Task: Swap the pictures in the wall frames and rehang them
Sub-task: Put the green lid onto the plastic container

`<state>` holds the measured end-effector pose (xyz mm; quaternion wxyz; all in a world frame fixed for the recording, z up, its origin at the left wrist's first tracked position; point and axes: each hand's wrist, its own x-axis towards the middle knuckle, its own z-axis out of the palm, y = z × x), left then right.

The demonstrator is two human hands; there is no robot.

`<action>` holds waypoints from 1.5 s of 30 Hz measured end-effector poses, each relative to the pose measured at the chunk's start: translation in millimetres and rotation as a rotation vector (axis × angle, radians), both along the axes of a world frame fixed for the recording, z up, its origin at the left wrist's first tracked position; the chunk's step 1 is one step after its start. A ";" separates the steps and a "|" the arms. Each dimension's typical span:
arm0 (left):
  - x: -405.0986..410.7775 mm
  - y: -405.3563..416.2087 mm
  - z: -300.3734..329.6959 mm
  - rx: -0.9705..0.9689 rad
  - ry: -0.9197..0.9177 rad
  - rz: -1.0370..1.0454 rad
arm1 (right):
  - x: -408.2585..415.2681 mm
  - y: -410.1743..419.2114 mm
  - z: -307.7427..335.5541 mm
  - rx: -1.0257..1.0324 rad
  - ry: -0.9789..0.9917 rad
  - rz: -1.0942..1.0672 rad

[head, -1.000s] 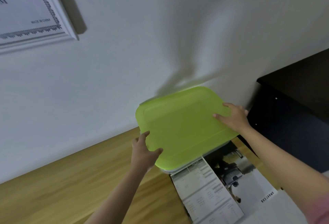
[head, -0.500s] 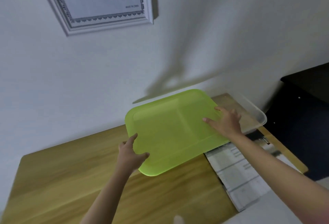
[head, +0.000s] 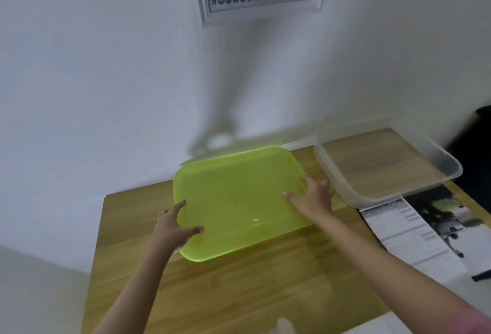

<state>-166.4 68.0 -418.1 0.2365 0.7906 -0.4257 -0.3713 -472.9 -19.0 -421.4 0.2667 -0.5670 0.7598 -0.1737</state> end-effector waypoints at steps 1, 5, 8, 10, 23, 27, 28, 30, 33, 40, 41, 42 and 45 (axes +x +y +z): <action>4.6 -0.2 -3.4 0.009 0.000 -0.007 | 4.2 0.9 -5.8 0.009 -0.004 -0.005; 11.0 1.2 -20.0 0.035 -0.005 -0.041 | 9.7 1.7 -22.3 0.042 -0.006 -0.023; 8.8 0.9 -30.2 0.061 -0.049 -0.060 | 9.9 2.0 -28.9 0.068 0.016 -0.028; 6.3 1.2 -33.9 0.066 -0.088 -0.068 | 9.4 1.7 -33.3 0.080 0.020 -0.021; -34.6 5.5 -28.2 0.007 -0.290 -0.067 | -4.4 19.8 -29.8 0.043 -0.032 0.115; -91.8 7.9 -21.9 -0.106 -0.225 -0.161 | -37.7 52.8 -16.5 -0.073 -0.096 0.145; -109.3 8.8 -21.9 -0.126 -0.203 -0.193 | -49.8 62.6 -14.6 -0.104 -0.107 0.134; -147.6 10.4 -22.2 -0.158 -0.156 -0.253 | -78.7 83.4 -13.3 -0.156 -0.121 0.087; -208.1 13.4 -22.4 -0.175 -0.077 -0.339 | -127.0 115.3 -14.8 -0.238 -0.127 -0.044; -332.6 23.9 -31.4 -0.063 0.040 -0.476 | -235.4 162.5 -35.3 -0.169 -0.081 -0.527; -346.0 24.0 -33.2 -0.040 0.048 -0.488 | -247.0 164.5 -38.5 -0.144 -0.084 -0.581; -358.8 23.5 -34.1 -0.017 0.058 -0.492 | -257.5 165.4 -41.4 -0.122 -0.108 -0.621; -391.7 19.8 -37.5 0.021 0.057 -0.494 | -280.9 163.1 -49.2 -0.077 -0.312 -0.672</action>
